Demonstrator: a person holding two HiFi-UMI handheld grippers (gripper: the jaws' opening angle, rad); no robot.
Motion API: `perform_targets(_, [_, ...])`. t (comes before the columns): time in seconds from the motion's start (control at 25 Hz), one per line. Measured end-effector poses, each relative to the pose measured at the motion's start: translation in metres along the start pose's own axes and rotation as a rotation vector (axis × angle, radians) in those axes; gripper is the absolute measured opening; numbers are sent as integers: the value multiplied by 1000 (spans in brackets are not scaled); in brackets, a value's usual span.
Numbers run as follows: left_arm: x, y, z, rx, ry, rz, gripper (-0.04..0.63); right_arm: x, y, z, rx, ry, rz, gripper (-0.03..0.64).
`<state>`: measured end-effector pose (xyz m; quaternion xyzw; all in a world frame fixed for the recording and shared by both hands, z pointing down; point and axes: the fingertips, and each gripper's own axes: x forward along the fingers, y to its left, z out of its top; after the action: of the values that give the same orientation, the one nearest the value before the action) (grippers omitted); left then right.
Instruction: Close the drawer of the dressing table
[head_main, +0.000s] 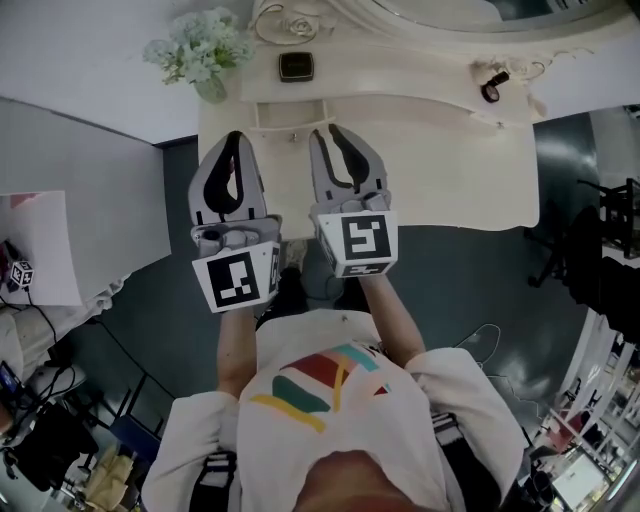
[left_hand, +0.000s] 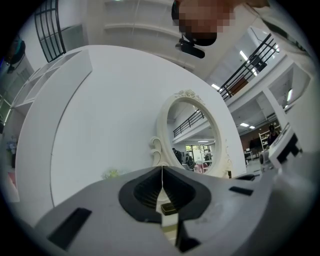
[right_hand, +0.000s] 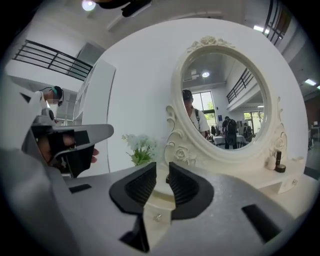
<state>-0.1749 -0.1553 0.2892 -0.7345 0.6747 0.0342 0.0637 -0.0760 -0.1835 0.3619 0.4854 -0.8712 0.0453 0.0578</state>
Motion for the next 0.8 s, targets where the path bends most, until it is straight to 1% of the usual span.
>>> perform_targets(0.12, [-1, 6, -27, 2, 52, -11, 8, 15, 5, -25, 25, 28, -23, 48])
perform_targets(0.28, [8, 17, -48, -27, 46, 15, 8, 34, 11, -65, 53, 79, -50, 62])
perform_targets(0.56, [14, 29, -105, -33, 107, 13, 8, 55, 13, -132, 81, 181, -96, 88])
perform_targets(0.8, [13, 45, -132, -54, 145, 22, 8, 65, 18, -167, 99, 252, -130, 97])
